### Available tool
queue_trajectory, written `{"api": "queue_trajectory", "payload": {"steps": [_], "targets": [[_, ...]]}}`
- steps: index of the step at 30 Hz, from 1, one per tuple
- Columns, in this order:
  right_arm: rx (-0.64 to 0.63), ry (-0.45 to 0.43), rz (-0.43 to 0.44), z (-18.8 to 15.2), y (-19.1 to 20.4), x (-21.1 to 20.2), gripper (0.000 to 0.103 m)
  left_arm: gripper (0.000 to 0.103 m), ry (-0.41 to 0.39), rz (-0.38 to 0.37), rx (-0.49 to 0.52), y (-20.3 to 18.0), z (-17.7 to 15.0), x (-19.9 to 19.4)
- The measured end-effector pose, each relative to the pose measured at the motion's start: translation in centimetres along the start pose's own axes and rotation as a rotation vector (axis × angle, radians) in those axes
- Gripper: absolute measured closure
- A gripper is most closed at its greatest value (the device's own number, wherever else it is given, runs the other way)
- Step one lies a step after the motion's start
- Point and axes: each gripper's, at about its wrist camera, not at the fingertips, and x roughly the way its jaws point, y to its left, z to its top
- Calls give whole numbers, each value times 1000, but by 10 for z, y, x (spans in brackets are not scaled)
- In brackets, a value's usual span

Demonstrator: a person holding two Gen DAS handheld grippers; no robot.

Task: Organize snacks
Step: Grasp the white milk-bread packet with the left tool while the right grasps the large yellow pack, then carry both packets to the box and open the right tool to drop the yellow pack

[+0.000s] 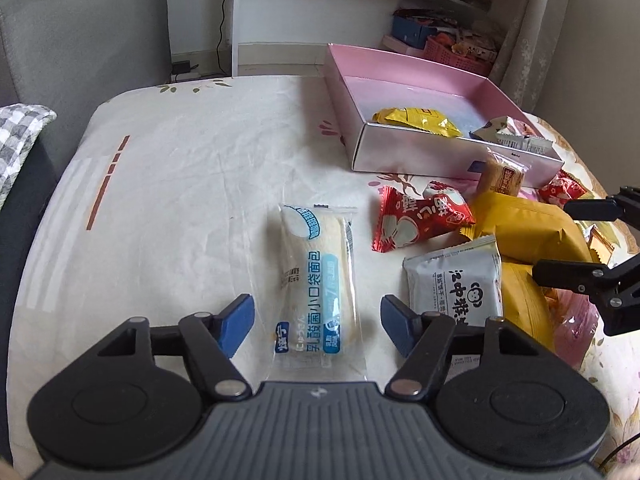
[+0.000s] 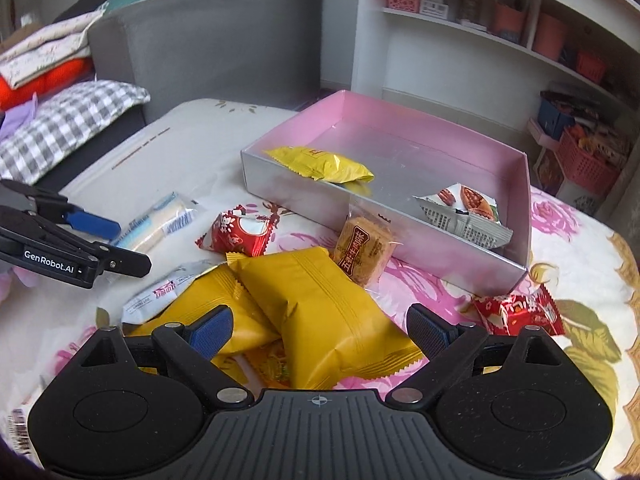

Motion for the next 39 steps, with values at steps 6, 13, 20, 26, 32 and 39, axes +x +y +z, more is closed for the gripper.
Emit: {"api": "queue_trajectory", "payload": {"steps": [6,13,20,26,32,39], "targets": [[13,-1,15,6,-1,7,10,49,-16,29,34,-6,2,3],[63,7,44,9,-6,13,19,67,-19,50,44,-8,4,3],[59,8,33,10,-4,14,46,74,-14,46,18,-6,6,2],[45,-5,41,12,0,11,57,78,-11,25,-6,-3,8,0],[58,-18,60,15,-1,5,59,83,-17,13,-25,0,12,-5],[68,-43,80,23,-2,-7,59,85,2,-6,-55,2,18,-8]]}}
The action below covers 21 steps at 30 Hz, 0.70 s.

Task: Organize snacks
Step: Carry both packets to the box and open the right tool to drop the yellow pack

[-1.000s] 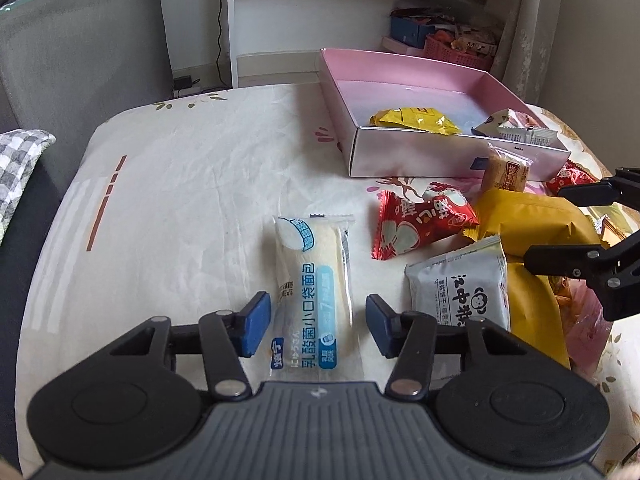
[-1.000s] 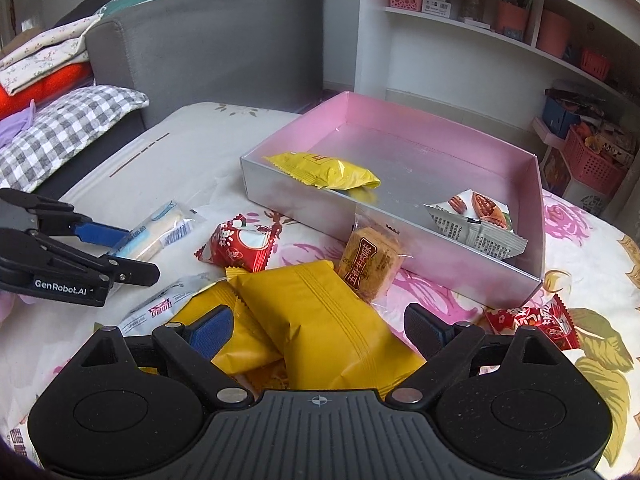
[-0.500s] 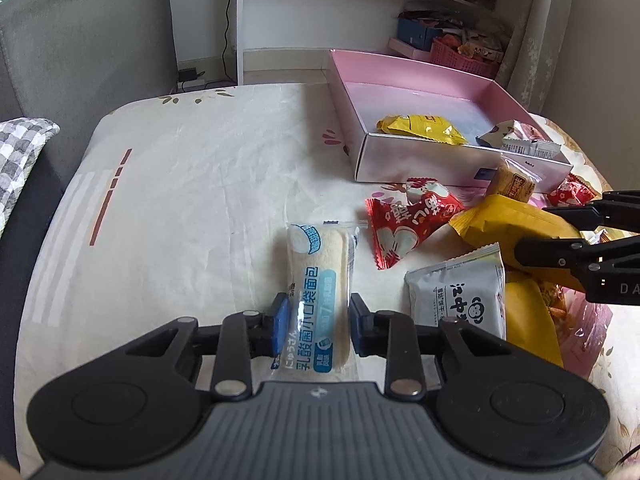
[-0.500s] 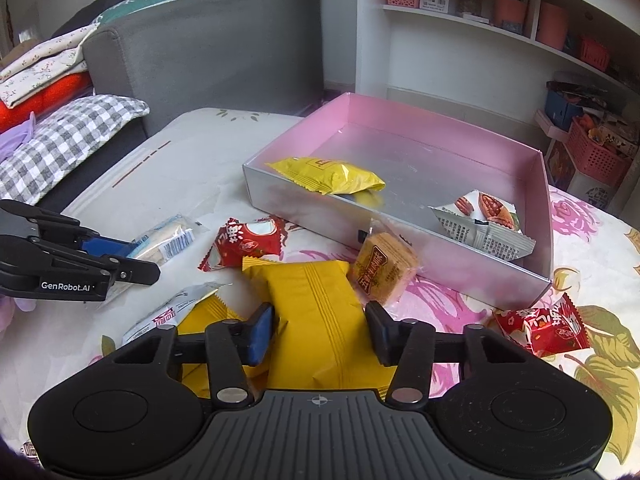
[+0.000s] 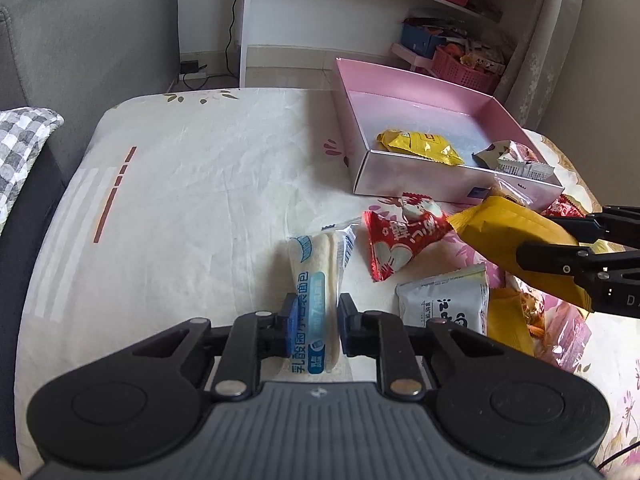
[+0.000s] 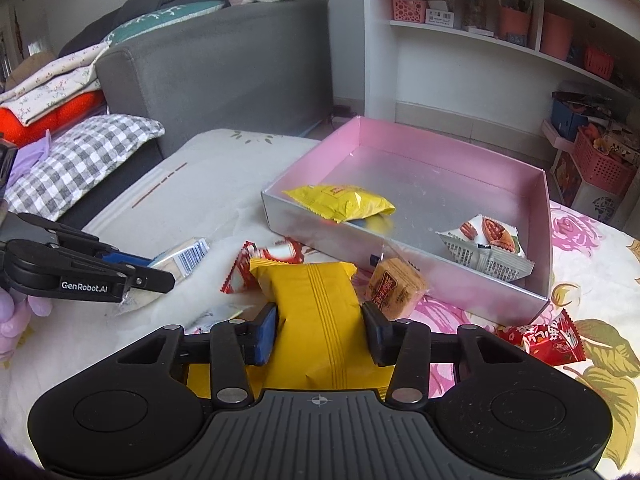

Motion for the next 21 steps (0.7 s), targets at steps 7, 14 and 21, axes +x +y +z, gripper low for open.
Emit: {"api": "queue_trajectory", "payload": {"steps": [7,14,21], "targets": [[55,-39,20,9,-6,-12,59,86,-15,-11,-28,2,6,-7],[116,-80,10,19,-17,-21,59,87,-47,-27,-67,5,17,-18],[221,-110,-30,26,-41,-26,59,87,-87,-43,-123,7,31,-26]]}}
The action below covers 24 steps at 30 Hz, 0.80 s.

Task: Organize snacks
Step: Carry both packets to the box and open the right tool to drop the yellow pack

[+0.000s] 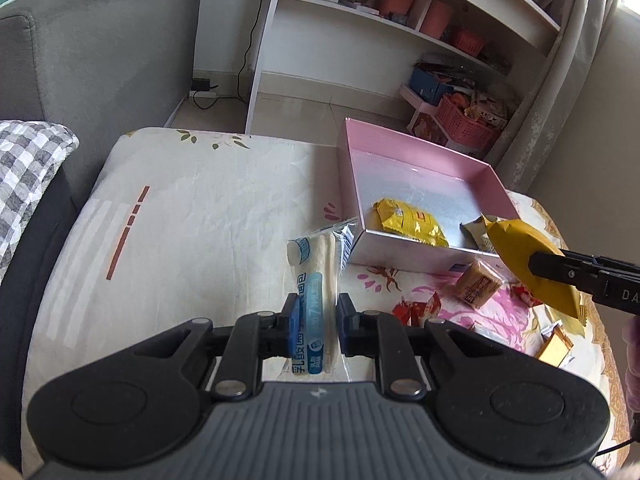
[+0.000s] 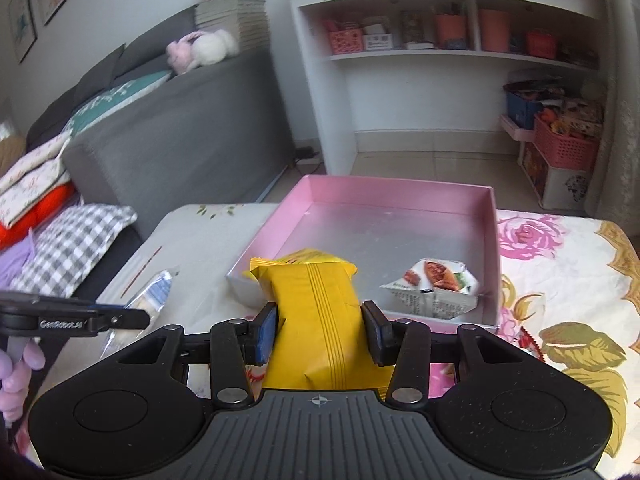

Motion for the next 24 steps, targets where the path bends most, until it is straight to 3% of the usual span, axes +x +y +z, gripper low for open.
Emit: {"api": "queue_trajectory", "payload": {"steps": [9,15,19,24], "targets": [[223,-42,-16,15,-47,1,59,87,-50,-9,-4,-18,16,7],[331,-48,-39,18,-73,8,59,87,-83,-19,56,-44,36,25],[399,-57,-27,24,-87,17,59,98,-95,-42,82,-66,52,45],[428,-60,-51,35,-98,36,59,98,-90,-50,99,-89,64,71]]}}
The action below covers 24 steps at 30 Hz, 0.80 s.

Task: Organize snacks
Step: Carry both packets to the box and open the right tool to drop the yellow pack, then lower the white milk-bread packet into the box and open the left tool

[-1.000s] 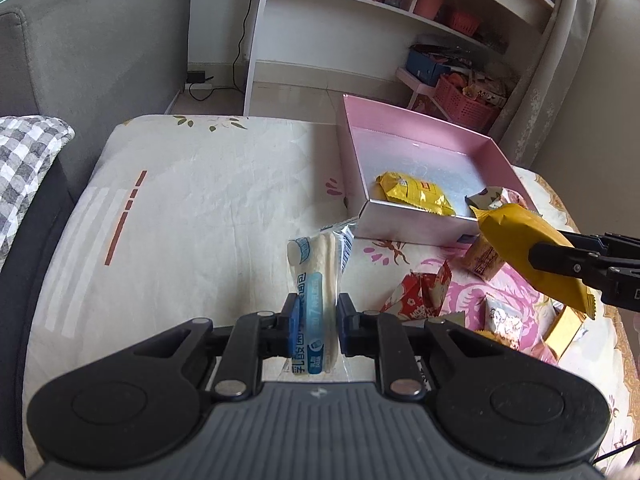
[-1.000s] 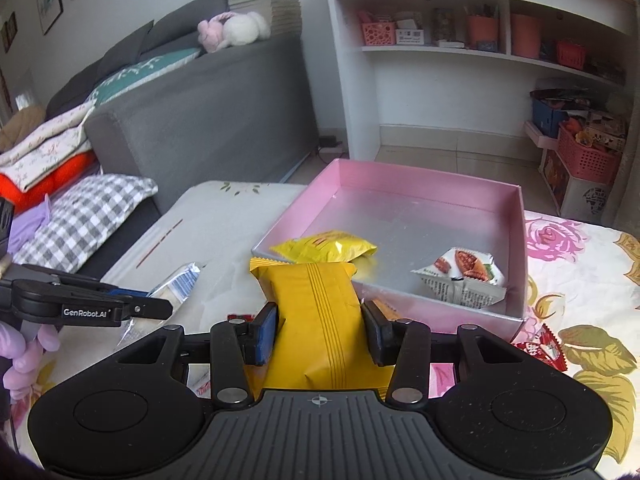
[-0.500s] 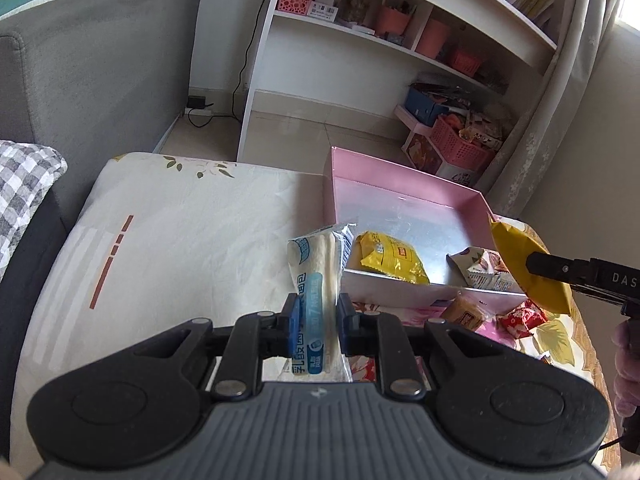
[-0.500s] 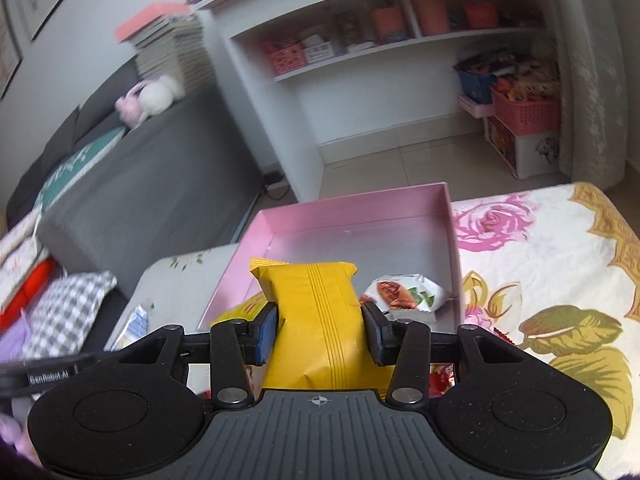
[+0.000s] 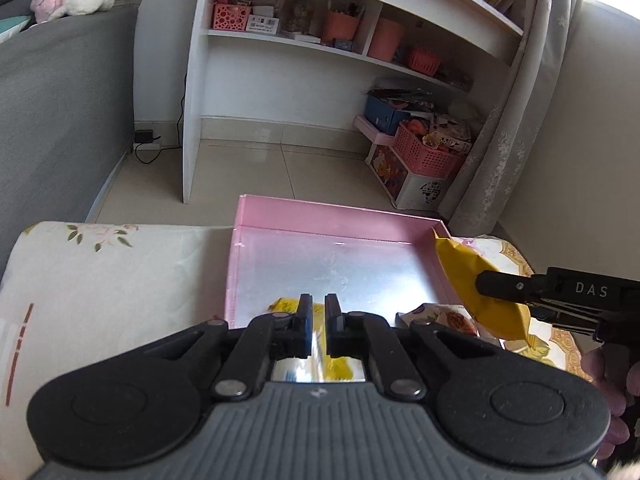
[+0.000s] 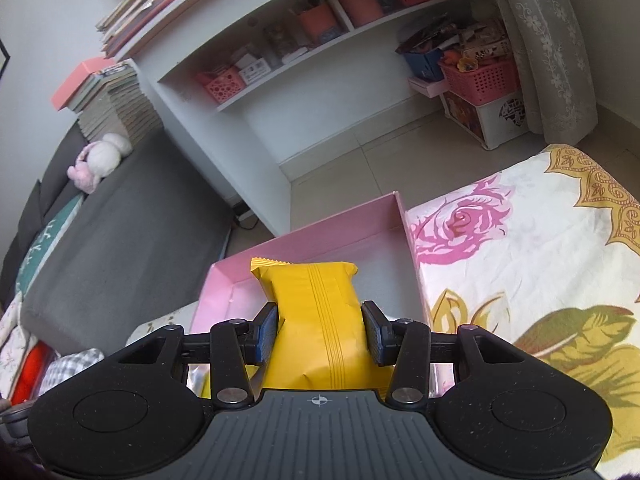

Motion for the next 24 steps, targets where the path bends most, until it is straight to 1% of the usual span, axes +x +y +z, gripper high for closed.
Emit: {"api": "queue_trajectory", "payload": {"steps": [3,6,7,8,9,10,11,12,13,14,17,19,21,22,23,24], "targets": [[-15,-3,-27,5,0,10,59,98,13,12,6,-4,3,13],[-16,-1,-36,9,-3,18,59,96,33,43,7,-4,5,16],[-20,0,-35,9,-3,19,57,90,41,55,10,-4,5,15],[-28,-2,-31,9,-4,19,56,82,45,65,19,-4,4,13],[-39,-7,-24,8,-4,19,56,78,47,74,30,-4,3,10],[-53,-8,-14,7,-3,19,48,71,52,82,43,-5,3,8],[-64,-9,-11,6,-3,18,36,63,65,95,55,-5,2,6],[-71,-12,-11,4,-2,18,31,58,72,107,59,-6,1,3],[-81,-13,-5,2,-1,18,27,50,81,115,64,-6,0,0],[-91,-7,-2,0,-1,19,27,45,93,121,71,-6,-1,-2],[-129,14,-21,-2,6,20,27,39,141,144,83,-9,-6,-5],[-156,5,-22,-2,11,16,26,39,190,162,78,-8,-10,-2],[-168,-6,-16,-1,15,11,24,47,241,177,72,-7,-14,5],[-170,-11,-10,-1,17,8,24,57,265,193,74,-6,-15,8],[-171,-14,-2,-1,19,6,24,75,285,201,73,-5,-17,11],[-174,-17,4,-1,20,3,24,79,299,212,69,-4,-18,12]]}}
